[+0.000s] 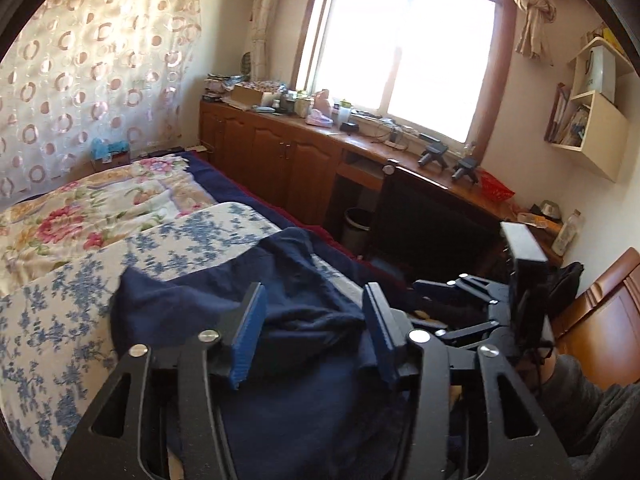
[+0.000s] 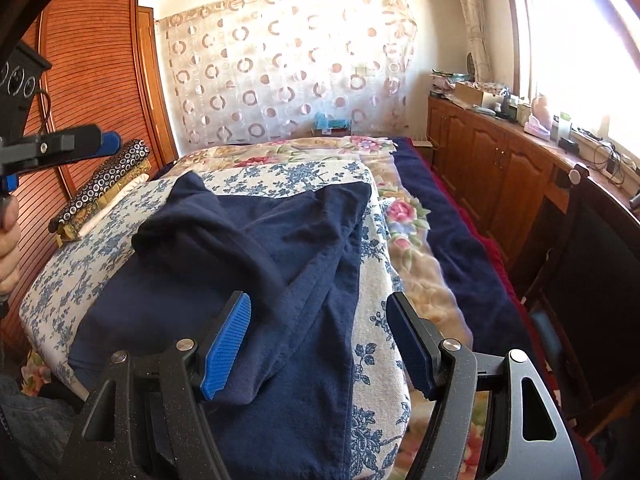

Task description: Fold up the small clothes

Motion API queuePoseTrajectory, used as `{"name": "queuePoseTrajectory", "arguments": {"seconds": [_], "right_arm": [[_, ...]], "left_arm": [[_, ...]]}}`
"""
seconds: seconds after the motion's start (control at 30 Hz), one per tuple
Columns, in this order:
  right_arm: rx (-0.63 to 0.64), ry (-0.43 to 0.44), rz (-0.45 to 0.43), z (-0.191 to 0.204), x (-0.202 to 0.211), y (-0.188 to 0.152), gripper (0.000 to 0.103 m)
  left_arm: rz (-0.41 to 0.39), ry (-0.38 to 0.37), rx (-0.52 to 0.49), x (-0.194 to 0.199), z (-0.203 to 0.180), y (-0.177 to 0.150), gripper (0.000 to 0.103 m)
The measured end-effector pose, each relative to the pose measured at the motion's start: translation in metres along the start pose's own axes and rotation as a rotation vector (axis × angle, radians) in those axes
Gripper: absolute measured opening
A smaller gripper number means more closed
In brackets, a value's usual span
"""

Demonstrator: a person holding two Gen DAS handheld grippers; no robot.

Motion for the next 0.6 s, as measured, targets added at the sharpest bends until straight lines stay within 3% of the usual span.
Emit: {"name": "queuePoseTrajectory", "arguments": {"seconds": [0.03,0.17,0.3,0.6], "right_arm": [[0.002,0.002,-0.001,0.001,0.0,0.001,0.072],[0.018,0.017,-0.001,0.003,-0.007,0.005,0.072],[0.037,0.042,0.007,0.008,-0.015,0.009,0.072],[0.115,0.094,0.099,0.02,-0.056,0.018,0.072]], "left_arm": [[-0.008,0.018,0.003,0.002,0.007,-0.002,0.07],[-0.012,0.057,0.034,0.011,0.03,-0.017,0.077],[-0.03,0.143,0.078,0.022,0.054,-0.035,0.077],[-0.019,0.216,0.161,0.029,0.095,-0.062,0.077]]}}
Point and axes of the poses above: each gripper's, at about its wrist camera, not at the fingertips, and x roughly against the way its jaws point, z to its left, y to its top, the point moved 4 cm from there along -x, roughly the way its jaws point, and after that the axes turned 4 degrees about x, right-handed, at the moved point
